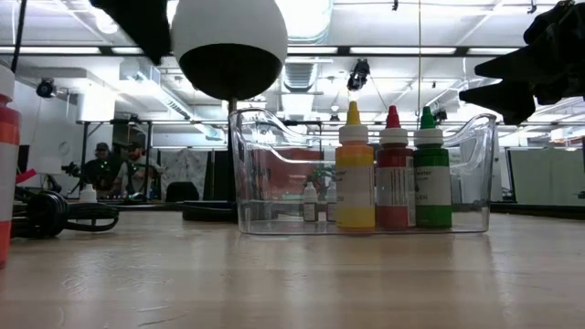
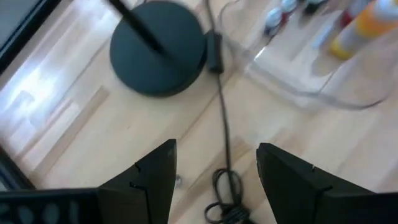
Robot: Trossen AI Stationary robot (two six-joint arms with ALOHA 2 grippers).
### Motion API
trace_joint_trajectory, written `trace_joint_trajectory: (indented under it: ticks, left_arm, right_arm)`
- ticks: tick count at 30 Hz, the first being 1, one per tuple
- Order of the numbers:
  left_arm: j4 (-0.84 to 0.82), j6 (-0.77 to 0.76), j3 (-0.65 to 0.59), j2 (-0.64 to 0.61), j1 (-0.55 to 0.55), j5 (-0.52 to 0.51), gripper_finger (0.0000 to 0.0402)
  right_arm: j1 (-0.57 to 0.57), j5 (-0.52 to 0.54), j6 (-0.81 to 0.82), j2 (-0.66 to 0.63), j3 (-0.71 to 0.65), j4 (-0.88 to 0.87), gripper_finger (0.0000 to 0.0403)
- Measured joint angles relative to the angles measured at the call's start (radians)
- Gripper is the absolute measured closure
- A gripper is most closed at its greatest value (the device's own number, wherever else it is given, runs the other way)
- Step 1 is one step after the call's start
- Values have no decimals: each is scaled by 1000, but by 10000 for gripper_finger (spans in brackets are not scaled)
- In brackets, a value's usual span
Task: Pick & Place food coloring
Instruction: Put the small red food coloring bottle into the transparent bin
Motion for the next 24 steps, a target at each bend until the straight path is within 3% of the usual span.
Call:
trace_joint_trajectory:
  ticks: [6, 11, 24]
  left_arm:
    - [149, -79, -277, -148, -23, 6, 209]
    - [239, -136, -447, -202, -20, 6, 209]
    - [314, -291, -633, -195, 40, 41, 209]
  right_arm:
    - [0, 0, 0, 0, 0, 0, 98]
    - [0, 0, 0, 0, 0, 0, 101]
    - [0, 0, 0, 1, 0, 0, 97]
